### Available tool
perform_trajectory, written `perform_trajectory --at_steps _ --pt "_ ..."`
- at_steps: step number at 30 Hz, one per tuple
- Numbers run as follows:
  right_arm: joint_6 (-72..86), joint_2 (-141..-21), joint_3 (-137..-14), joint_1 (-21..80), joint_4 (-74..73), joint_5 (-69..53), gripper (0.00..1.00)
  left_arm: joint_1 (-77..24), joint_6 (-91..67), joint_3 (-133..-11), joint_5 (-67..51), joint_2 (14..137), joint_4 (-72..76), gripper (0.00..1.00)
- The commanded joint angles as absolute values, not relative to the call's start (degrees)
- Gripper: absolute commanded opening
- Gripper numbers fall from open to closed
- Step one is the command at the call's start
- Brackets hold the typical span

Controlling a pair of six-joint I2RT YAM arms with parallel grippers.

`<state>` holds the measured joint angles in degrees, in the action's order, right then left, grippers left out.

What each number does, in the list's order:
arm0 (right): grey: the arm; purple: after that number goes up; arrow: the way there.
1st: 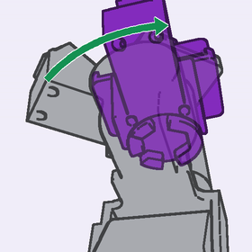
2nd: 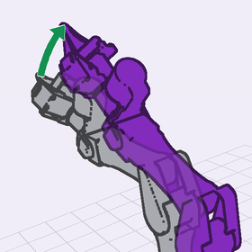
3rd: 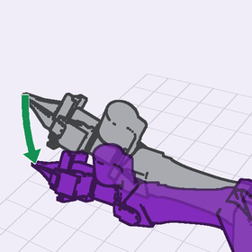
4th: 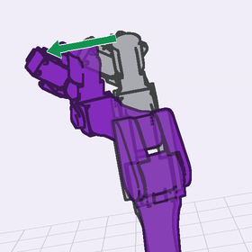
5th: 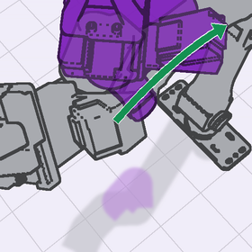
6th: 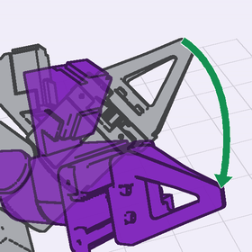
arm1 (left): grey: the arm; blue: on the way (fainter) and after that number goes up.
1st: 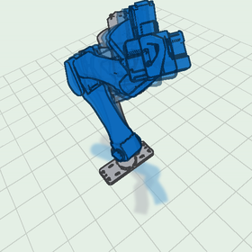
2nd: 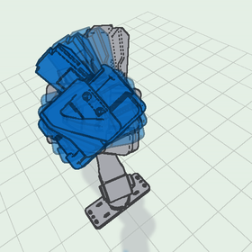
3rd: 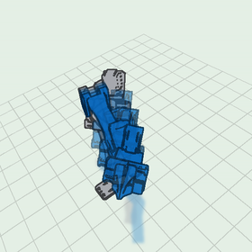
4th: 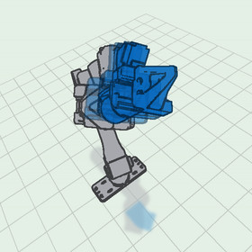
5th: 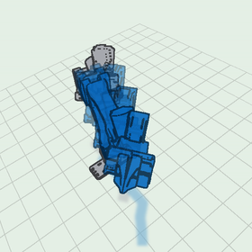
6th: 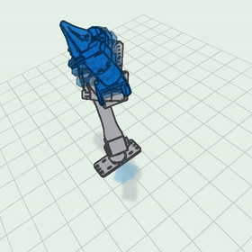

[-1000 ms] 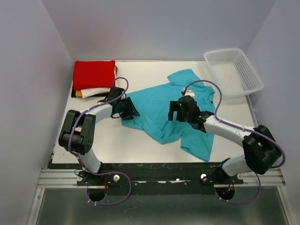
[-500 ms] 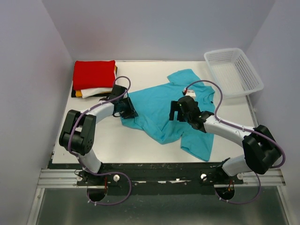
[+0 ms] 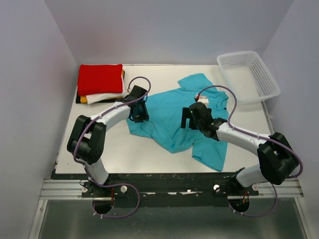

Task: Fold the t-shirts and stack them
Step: Flatten out the tshirt

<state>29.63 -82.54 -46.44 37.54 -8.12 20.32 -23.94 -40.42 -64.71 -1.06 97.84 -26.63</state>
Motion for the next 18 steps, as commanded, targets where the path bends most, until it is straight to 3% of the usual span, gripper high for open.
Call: perform_trajectory --at_steps 1,18 --pt "30.20 -83.64 -45.93 37.57 -9.19 22.49 1.00 -25.03 -39.22 -66.99 4.71 100.14 -31.18 0.30" --pt "30.03 -85.06 -46.20 37.61 -9.30 22.46 1.00 -24.80 -40.78 -64.97 8.26 97.24 -31.55 0.30"
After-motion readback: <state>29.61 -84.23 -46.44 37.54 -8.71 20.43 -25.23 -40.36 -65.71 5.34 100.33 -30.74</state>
